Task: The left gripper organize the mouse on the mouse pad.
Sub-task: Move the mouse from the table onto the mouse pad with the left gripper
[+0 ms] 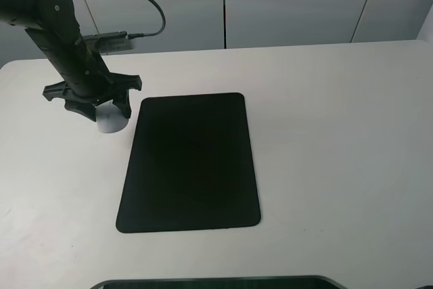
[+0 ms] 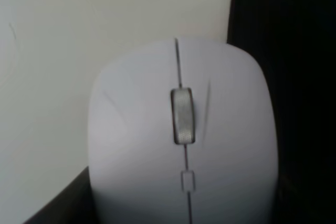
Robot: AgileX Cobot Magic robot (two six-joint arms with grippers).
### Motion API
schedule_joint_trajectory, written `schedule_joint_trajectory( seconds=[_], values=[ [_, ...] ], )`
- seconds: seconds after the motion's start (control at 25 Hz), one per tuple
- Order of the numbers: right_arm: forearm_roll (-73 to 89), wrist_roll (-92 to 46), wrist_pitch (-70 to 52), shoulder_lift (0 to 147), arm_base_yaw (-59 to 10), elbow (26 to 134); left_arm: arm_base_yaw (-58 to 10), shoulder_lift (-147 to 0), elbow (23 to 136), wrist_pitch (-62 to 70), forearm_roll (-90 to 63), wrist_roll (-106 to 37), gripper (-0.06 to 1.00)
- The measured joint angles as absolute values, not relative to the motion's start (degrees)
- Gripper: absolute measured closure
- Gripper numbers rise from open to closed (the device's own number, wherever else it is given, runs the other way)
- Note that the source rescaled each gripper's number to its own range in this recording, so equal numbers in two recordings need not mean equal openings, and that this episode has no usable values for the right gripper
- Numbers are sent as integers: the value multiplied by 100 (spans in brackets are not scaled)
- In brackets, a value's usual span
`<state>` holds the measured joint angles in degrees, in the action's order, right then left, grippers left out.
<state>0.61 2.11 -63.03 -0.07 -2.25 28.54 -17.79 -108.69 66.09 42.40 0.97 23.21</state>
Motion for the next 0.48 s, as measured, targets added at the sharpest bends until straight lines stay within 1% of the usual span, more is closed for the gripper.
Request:
schedule_joint_trajectory(
  seconds=[0.24,0.48],
  values=[
    [61,211,-6303,-7,-225,2854,-1997,-10869,6948,4330,0,2259,92],
    [61,211,-6292,-7,-225,2854,-2318,-10915,7005,4346,-32,2145,92]
  ],
)
